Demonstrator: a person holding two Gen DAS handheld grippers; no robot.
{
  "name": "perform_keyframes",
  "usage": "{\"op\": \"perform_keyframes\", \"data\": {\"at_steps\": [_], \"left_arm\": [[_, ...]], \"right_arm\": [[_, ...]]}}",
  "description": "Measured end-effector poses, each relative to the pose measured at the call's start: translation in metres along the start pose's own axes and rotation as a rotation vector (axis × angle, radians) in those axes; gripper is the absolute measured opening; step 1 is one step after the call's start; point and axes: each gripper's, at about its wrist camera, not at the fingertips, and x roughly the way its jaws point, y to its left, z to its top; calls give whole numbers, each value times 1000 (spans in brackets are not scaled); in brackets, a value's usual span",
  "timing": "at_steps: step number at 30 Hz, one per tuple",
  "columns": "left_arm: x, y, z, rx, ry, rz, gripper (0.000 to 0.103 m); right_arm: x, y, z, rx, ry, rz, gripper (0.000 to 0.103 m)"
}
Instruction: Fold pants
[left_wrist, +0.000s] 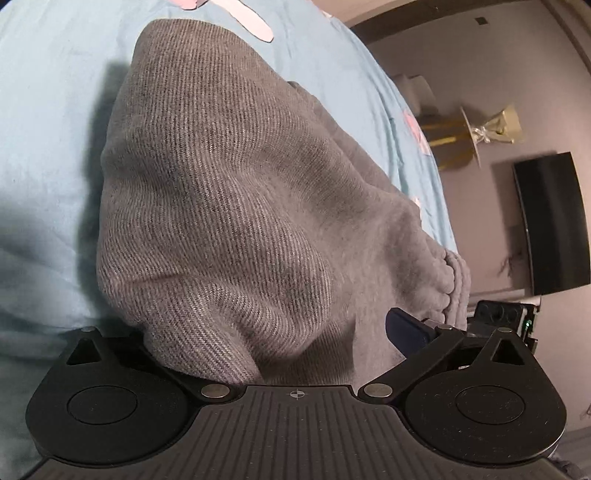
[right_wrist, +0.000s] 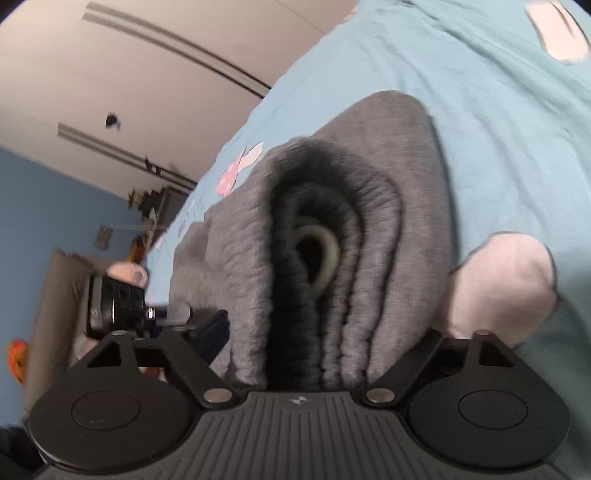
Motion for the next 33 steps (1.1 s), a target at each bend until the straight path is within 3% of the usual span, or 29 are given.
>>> {"op": "perform_keyframes", "data": {"at_steps": [1,2,3,4,6,9,12,15,21,28,29,30,31,32,33], "left_arm": [[-2,-2,-2,-2,-13,12,102],[-3,-5,-3,0,-27,45,92],[-7,-7,-7,24,-35,96,73],[-10,-12,-9,56,-46,143,65],[-21,-12,-13,63,-68,139,44],[-36,-24,-15,98,-104,146,37],[-47,-57,-14,240,-169,184,35],[-65,-82,4,305,-246,174,35],[-77,-103,69,300,-402,165,35],[-44,-80,116,274,-446,273,34],[-36,-72,120,270,-445,287,37],[-22,-64,124,242,-433,322,54],[-12,-54,124,198,-401,387,64],[-9,-49,122,171,-404,415,76],[-14,-44,113,158,-432,403,81]], "right_arm": [[1,3,0,-2,-4,-13,87],[0,4,-1,11,-18,-25,87],[0,6,-2,38,-39,-52,81],[-2,8,-4,66,-68,-95,66],[-9,17,-10,63,-97,-139,61],[-21,40,-17,5,-157,-112,57],[-29,63,-10,-13,-193,-66,56],[-36,82,10,-51,-226,-57,55],[-39,97,85,-94,-334,-58,55],[9,66,166,-75,-326,-123,56],[19,58,171,-57,-324,-141,56],[30,50,175,-41,-314,-170,59],[40,43,178,-40,-297,-228,69],[49,37,179,-51,-276,-332,75],[53,36,177,-71,-261,-417,84]]}}
